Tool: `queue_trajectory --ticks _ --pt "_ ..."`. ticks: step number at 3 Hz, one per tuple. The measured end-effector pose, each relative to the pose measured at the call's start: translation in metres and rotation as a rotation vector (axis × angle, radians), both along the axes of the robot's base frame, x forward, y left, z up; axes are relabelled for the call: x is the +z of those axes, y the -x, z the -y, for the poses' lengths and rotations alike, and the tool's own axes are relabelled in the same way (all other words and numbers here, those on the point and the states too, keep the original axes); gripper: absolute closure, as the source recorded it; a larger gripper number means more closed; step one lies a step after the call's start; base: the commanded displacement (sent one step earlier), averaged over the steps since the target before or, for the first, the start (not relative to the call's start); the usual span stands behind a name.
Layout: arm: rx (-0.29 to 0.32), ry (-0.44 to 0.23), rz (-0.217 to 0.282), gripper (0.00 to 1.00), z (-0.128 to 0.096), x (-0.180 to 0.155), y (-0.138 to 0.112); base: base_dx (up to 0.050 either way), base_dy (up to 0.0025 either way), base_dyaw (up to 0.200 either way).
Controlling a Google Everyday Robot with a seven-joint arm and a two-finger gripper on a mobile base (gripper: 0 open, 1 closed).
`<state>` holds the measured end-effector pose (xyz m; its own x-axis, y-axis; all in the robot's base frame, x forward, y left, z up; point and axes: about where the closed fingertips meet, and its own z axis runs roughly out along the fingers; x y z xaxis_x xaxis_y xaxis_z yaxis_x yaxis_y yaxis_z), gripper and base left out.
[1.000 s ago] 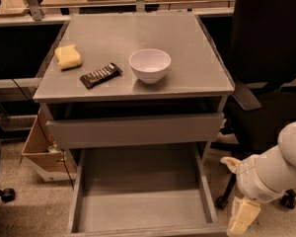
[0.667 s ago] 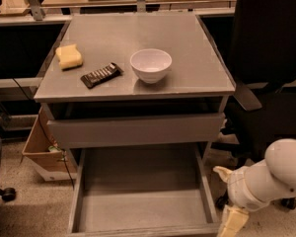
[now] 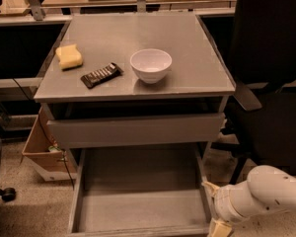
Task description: Close middle drawer
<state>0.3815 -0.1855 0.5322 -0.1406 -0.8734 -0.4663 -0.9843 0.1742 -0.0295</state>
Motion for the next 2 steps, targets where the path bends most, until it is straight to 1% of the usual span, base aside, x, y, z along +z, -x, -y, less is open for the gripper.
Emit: queue_trajectory --ticks 1,2 --pt "0.007 -0.044 -0.01 0.0 -0.005 -0.0526 0.0061 0.0 0.0 0.0" --pt "0.007 -0.044 -0.01 0.0 -0.005 -0.0526 0.0061 -0.049 -0.00004 0.0"
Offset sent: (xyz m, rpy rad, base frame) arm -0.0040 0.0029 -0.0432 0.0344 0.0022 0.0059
